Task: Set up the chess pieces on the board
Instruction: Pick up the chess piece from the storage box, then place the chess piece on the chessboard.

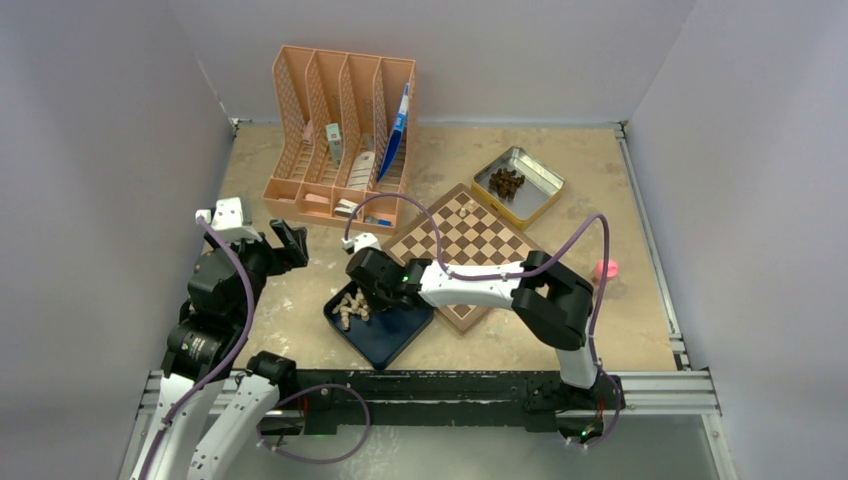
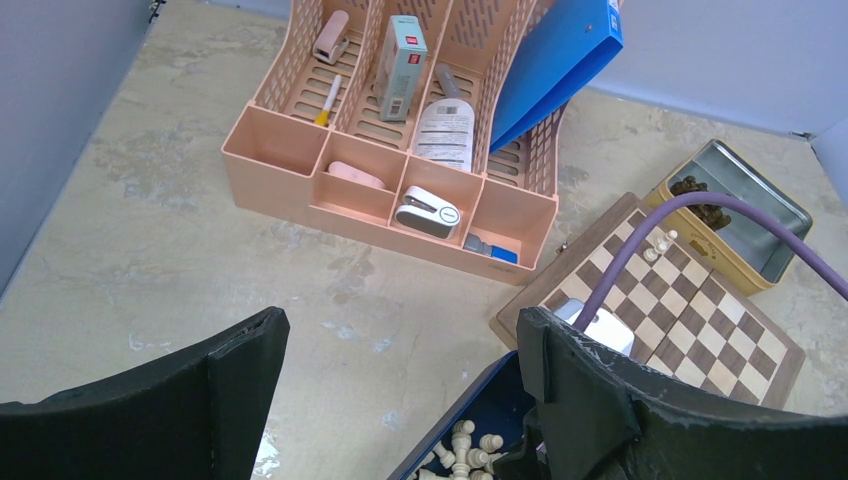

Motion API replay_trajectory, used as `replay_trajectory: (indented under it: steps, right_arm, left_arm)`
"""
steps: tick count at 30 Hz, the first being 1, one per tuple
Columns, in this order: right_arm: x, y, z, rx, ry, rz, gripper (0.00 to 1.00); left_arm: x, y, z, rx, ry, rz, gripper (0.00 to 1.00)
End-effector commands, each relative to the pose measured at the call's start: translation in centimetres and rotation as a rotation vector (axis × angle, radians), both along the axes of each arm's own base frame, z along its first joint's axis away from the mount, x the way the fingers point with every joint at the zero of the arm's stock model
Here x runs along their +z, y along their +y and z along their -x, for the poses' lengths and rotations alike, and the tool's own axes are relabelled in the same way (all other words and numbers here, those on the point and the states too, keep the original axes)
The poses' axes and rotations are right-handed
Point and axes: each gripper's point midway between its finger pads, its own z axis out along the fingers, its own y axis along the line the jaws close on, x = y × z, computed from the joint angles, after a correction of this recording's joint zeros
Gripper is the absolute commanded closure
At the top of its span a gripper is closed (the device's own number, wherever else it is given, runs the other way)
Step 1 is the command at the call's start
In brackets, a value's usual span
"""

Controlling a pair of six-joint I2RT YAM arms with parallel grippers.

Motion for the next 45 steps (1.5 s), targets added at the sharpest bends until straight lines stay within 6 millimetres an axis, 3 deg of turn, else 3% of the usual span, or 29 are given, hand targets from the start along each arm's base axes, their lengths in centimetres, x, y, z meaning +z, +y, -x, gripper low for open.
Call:
replay_trajectory:
  steps: [1,16,21,28,33,39,45]
  right_arm:
    - [4.5,0.1,-0.3,-0.011,-0.036,-0.053,0.87]
    - [9.6,-2.2,-1.6,-0.046,-0.061,-0.122,0.87]
    - [13.4,-4.6,-5.0,-0.124,-0.113,-0.155,0.87]
    - [16.3,-10.2,-12.2,-0.247,-0.185,-0.173,0.86]
    - [16.2,-13.7,-17.2,-0.357,-0.231,-0.13,0.86]
    - [13.9,-17.0,-22.4,-0.44,-0.23,-0.069,0.86]
    - [11.0,-18.3,-25.1,-0.47,-0.183,-0.019,0.85]
  left_arm:
    - [0.7,-0.1,-0.1,-0.003,-0.024,0.014,0.16]
    - [0.7,-0.4,-0.1,-0.016,-0.024,0.016,0.16]
    - [0.6,-0.5,-0.2,-0.023,-0.023,0.017,0.16]
    - [0.3,-1.0,-0.5,-0.046,-0.01,0.011,0.16]
    - [0.1,-1.1,-0.5,-0.048,-0.001,0.01,0.16]
    - [0.4,-1.0,-0.3,-0.049,-0.015,0.016,0.16]
    - [0.2,-1.1,-0.5,-0.053,-0.006,0.011,0.16]
